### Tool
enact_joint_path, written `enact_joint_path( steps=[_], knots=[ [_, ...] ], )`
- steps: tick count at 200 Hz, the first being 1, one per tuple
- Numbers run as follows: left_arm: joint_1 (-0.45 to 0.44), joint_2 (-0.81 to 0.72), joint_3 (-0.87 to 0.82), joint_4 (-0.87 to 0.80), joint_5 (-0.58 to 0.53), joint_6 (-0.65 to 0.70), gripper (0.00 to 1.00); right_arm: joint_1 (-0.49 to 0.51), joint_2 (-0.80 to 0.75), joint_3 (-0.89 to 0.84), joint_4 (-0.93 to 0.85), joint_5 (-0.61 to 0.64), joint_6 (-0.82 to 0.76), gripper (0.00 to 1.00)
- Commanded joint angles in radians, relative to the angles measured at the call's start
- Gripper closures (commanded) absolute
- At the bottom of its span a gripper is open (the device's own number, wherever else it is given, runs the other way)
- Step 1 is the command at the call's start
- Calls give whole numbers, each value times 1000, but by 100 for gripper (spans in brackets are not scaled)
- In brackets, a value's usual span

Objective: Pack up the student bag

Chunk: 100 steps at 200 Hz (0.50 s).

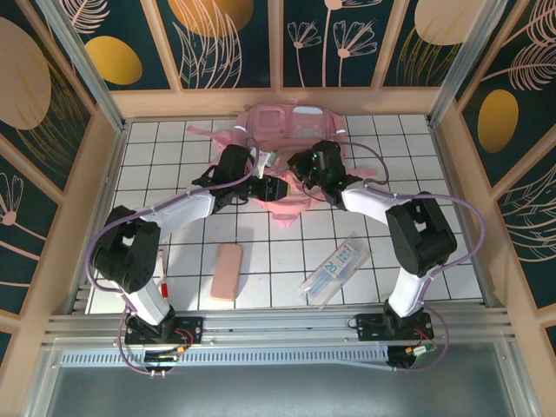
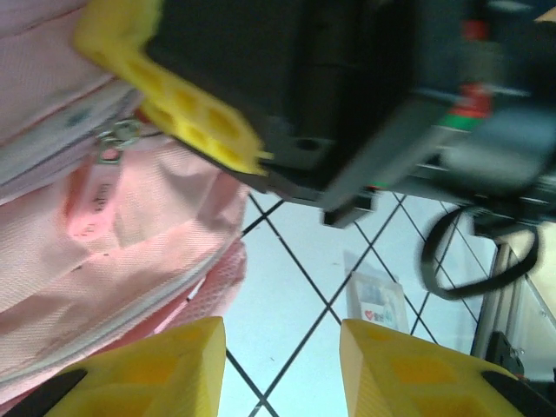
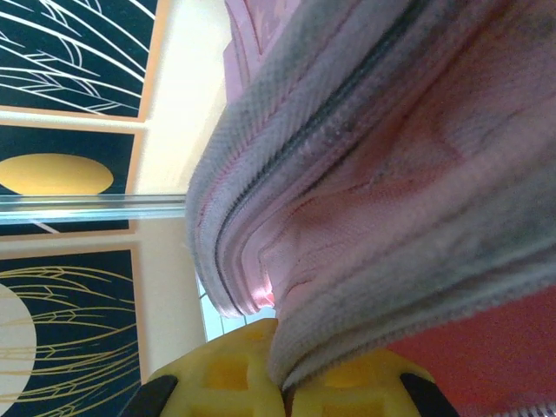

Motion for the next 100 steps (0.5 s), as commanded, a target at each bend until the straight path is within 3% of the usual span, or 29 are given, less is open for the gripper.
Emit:
enact_joint_path(
  steps=[1, 32, 100],
  knots=[
    [11, 34, 50, 47, -43, -63, 61, 14, -62, 23, -19, -71, -18, 100],
    [11, 52, 65, 16, -125, -68, 56, 16, -83, 13, -35, -78, -18, 100],
    [12, 110, 61, 76, -92, -107, 57, 17, -91, 44, -68, -88, -24, 100]
  ],
)
